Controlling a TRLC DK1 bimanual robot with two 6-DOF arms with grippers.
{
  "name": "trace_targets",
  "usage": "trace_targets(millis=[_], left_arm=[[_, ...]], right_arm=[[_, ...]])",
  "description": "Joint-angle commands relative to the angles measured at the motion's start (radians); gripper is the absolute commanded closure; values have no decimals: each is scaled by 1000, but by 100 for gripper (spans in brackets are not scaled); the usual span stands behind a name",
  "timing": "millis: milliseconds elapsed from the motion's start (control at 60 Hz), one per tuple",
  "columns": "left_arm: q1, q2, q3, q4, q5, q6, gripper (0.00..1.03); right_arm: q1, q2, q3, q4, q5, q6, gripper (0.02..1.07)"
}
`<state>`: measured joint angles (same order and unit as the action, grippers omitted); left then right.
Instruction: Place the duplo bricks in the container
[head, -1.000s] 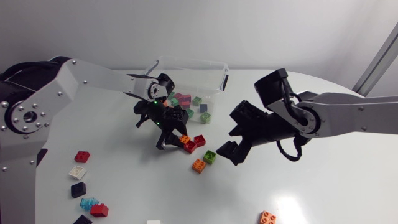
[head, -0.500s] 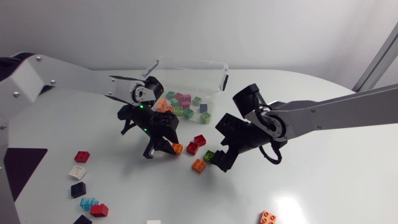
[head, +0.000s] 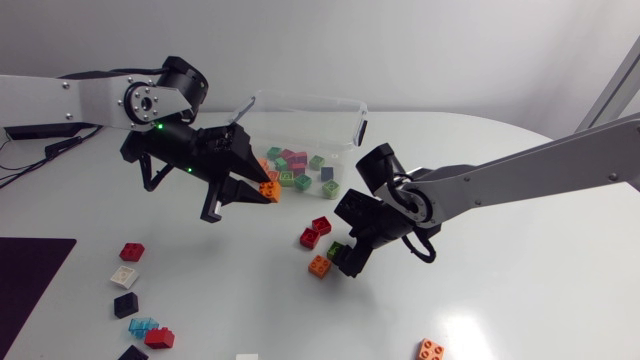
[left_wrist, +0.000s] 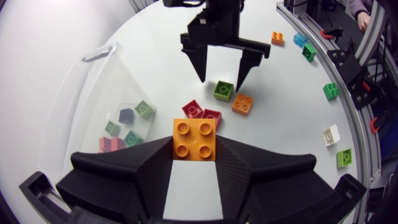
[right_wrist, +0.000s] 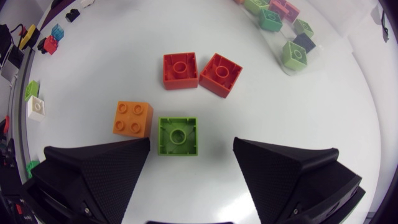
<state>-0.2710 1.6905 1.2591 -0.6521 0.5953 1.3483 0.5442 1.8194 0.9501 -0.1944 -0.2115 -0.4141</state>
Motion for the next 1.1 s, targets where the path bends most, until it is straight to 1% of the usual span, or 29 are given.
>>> trace_targets(millis=[0, 50, 117, 150, 250, 317, 400, 517, 650, 750, 800, 900, 933, 1017, 1083], left_arm=[[10, -29, -1, 17, 20, -57, 100], [10, -35, 5, 42, 24, -90, 100], [12, -37, 22, 91, 29, -155, 100], [13, -35, 28, 115, 28, -184, 100], [13, -28, 42, 218, 28, -282, 100], [13, -17, 54, 299, 28, -368, 100], [12, 3, 83, 348, 20, -426, 100], [10, 71, 164, 425, -23, -537, 100], [0, 126, 230, 471, -69, -607, 100], [-5, 187, 307, 473, -95, -655, 99], [-5, 221, 353, 473, -115, -683, 95], [-5, 270, 430, 471, -141, -726, 95], [-4, 293, 461, 470, -161, -741, 90], [0, 340, 528, 459, -187, -775, 86], [-2, 376, 568, 451, -210, -788, 77]], right_arm=[[17, 32, 21, 12, 9, -17, 18], [23, 40, 22, 12, 12, -17, 19], [31, 54, 29, 12, 18, -18, 29], [33, 61, 30, 15, 20, -18, 35], [34, 75, 32, 26, 35, -18, 59], [34, 70, 30, 27, 40, -17, 74], [33, 43, 21, 26, 38, -15, 75], [25, -25, 3, 7, 38, -14, 75], [8, -120, -13, -33, 37, -11, 75], [-7, -192, -16, -65, 34, -12, 75], [-15, -221, -11, -83, 32, -12, 75], [-27, -273, -1, -116, 24, -12, 75], [-30, -289, 4, -126, 21, -12, 75], [-41, -321, 16, -148, 12, -12, 75], [-55, -341, 30, -166, 4, -12, 75]])
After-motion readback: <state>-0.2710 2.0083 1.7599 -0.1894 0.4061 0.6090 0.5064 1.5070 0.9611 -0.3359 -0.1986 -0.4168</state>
